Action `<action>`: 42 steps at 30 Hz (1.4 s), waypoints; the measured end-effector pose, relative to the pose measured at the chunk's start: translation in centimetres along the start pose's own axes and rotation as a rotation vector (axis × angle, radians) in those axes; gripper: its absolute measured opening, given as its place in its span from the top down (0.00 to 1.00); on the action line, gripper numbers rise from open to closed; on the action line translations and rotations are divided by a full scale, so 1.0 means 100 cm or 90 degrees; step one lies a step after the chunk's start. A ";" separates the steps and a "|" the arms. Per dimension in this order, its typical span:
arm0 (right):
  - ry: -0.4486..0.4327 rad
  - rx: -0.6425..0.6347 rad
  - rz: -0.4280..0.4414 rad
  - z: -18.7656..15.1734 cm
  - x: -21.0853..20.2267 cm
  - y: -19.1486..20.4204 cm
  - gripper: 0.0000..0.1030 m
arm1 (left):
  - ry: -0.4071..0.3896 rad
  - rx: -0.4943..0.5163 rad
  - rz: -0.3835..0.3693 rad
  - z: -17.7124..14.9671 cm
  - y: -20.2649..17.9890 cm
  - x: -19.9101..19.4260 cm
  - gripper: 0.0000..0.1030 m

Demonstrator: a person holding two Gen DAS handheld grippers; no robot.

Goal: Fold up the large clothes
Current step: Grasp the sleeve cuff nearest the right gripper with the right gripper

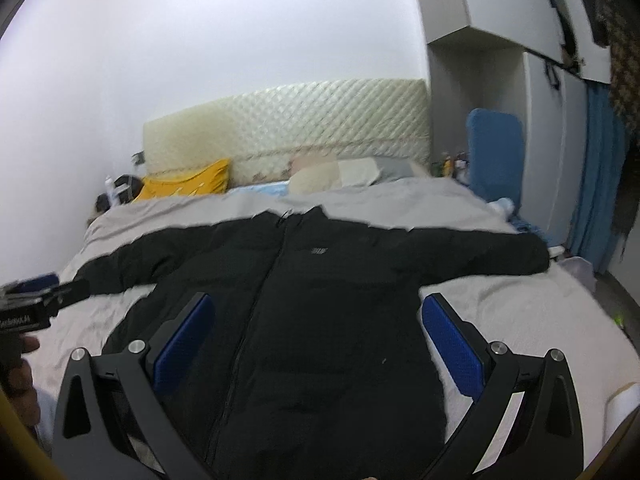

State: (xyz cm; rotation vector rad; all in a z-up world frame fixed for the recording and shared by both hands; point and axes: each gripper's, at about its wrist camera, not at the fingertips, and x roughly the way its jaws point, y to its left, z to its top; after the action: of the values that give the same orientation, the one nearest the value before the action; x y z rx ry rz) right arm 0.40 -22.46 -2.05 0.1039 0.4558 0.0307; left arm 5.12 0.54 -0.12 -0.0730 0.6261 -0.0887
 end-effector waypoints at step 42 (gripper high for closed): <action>0.104 0.524 -0.240 -0.059 0.294 -0.455 0.15 | 0.036 -0.090 0.077 -0.002 0.051 0.194 0.00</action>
State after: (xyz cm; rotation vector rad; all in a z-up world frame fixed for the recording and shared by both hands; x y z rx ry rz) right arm 24.45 -65.61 -25.01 0.8254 0.6235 -0.5267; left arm 20.92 3.58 -12.04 -0.1696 0.6913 0.0701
